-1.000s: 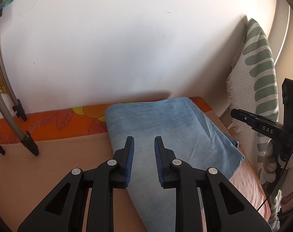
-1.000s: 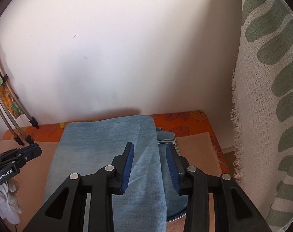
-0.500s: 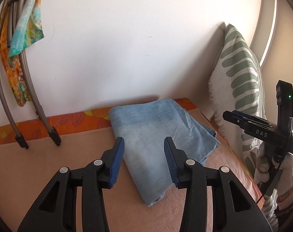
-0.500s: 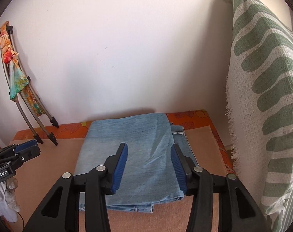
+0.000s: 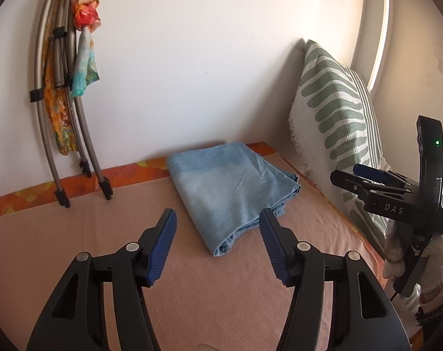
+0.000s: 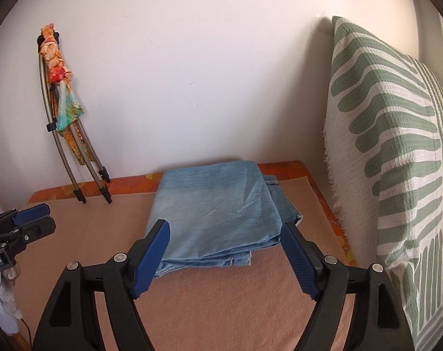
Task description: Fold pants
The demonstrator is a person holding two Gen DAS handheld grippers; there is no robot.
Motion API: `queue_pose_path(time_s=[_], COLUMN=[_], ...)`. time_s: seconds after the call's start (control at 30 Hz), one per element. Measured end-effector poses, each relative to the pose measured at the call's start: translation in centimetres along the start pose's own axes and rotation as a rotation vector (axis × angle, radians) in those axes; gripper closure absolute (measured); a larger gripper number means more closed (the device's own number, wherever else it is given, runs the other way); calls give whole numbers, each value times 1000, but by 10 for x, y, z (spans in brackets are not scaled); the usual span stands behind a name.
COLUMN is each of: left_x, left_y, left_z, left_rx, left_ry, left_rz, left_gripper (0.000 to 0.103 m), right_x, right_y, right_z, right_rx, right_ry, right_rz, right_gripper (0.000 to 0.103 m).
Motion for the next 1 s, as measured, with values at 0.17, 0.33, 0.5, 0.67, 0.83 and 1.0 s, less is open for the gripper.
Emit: queue_pose_path(time_s=[0.17, 0.33, 0.5, 0.67, 0.83, 1.0], left_x=[12, 18, 15, 4, -3, -8], left_y=[-39, -71, -89, -99, -103, -104], left_z=[-22, -43, -65, -83, -94, -105], left_rx=[11, 26, 27, 28, 28, 14], left_ry=[24, 6, -7, -22, -13, -27], left_rz=[3, -8, 15, 47, 72, 62], left_gripper=[31, 25, 24, 24, 24, 24], right_x=[-27, -47, -65, -80, -90, -95], right_y=[-41, -72, -96, -108, -103, -105], right_z=[-20, -44, -64, -80, -94, -102], right_rx=[32, 55, 72, 102, 105, 136], right_ry=[15, -3, -3, 32, 46, 45], right_rz=[10, -11, -23, -16, -9, -25], right_gripper=[18, 18, 18, 18, 18, 0])
Point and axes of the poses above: each gripper's, at about its wrist camera, not at the fingertips, and y roughly the way its jaws point, x to its right, z to its top, the point moved 6 cm from there along y, roughly the way its jaws point, and after that the axes turned 1 degree about z, right-handed, at the moved point
